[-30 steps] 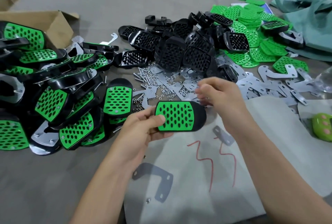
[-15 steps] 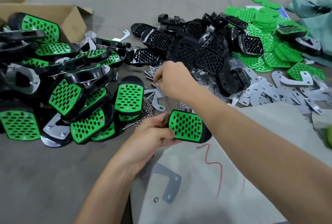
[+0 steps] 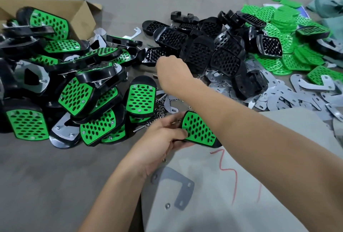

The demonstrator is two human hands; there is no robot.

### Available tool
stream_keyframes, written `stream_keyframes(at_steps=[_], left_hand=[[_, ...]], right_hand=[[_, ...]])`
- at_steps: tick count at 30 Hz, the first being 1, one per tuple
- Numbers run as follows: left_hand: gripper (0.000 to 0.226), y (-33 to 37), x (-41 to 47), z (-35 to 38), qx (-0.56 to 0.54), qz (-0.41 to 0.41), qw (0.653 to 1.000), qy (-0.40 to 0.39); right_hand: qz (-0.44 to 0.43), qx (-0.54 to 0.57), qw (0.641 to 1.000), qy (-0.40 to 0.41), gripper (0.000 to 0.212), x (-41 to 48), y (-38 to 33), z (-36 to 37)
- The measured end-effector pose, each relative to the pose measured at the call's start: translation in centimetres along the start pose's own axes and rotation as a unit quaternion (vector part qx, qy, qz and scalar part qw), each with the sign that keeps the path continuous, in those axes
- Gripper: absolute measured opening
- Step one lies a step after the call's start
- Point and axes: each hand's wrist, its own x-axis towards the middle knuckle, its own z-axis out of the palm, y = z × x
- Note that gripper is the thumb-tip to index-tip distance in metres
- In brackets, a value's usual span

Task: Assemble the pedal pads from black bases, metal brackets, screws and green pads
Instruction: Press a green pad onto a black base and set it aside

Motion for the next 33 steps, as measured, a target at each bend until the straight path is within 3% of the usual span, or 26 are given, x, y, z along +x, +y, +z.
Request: stream_keyframes(at_steps=[4,9,18,25,30,33], left_hand=[[0.045,-0.1,-0.1,0.0,-0.002,0.016,1.0,0.005],[0.034,0.3,-0.1,0.2,0.011,0.031,0.999,0.003],[0.027,-0.1,0.0,1.7,0.049,0.065,0.997,-0.001],[0.026,-0.6,-0.5,2.2,0.073,0.101,0.992,-0.001],[0.03,-0.8,-0.6,2.7,0.101,0.124,0.987,0.019],[0.036,-0.8,-0.8,3.1,0.122,0.146,0.982,0.024]], right_hand=[[0.064,0.125,0.99,0.025,0.027,-1.1,2.0,-1.8],[0.131,0.359,0.922,0.064,0.025,-7.9,4.9,-5.4],[0.165,0.511,0.839,0.084,0.024,-16.6,5.7,-4.8],[0.18,0.399,0.891,0.118,0.03,-17.0,4.6,-3.6],[0.12,0.243,0.952,0.143,0.017,-17.0,3.7,-4.2],[0.088,0.159,0.976,0.119,0.012,-16.8,3.0,-5.2]])
